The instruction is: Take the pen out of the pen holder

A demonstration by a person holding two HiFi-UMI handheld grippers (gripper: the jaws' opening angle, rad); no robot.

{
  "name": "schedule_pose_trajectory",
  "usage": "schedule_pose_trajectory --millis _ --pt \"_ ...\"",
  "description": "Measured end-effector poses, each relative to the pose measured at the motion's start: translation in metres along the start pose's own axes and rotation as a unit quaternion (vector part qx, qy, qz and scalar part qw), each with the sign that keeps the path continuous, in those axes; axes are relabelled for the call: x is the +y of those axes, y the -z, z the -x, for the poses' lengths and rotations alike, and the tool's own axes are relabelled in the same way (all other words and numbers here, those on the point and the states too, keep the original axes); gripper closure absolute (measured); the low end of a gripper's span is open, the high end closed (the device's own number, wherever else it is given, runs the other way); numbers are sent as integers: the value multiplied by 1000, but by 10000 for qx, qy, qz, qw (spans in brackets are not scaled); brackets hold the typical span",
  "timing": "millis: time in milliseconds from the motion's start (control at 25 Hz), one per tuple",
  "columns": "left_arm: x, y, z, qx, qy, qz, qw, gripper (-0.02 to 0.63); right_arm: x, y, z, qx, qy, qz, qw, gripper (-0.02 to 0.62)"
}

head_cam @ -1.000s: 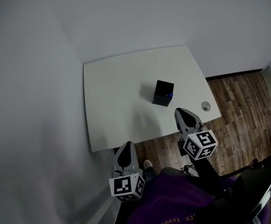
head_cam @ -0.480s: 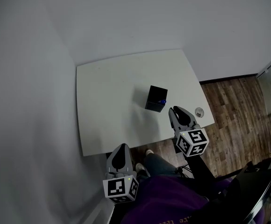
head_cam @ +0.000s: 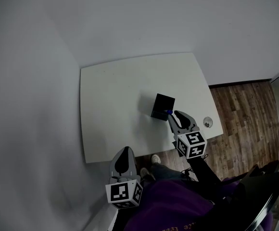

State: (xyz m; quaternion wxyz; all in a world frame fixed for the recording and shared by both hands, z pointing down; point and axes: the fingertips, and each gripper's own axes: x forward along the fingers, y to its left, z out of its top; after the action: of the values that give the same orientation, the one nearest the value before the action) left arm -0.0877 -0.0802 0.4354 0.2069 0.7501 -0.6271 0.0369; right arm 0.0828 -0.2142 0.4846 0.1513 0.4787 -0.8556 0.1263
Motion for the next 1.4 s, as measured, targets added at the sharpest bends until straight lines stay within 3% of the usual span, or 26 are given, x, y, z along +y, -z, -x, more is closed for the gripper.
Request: schedule_pose_trajectory --millis 560,1400 --pt "13 -3 -16 53 -162 25 9999 600 -8 14 -30 383 73 179 9991 499" --pt "17 -8 -17 -43 -230 -4 9997 600 -7 10 -31 443 19 298 9986 520"
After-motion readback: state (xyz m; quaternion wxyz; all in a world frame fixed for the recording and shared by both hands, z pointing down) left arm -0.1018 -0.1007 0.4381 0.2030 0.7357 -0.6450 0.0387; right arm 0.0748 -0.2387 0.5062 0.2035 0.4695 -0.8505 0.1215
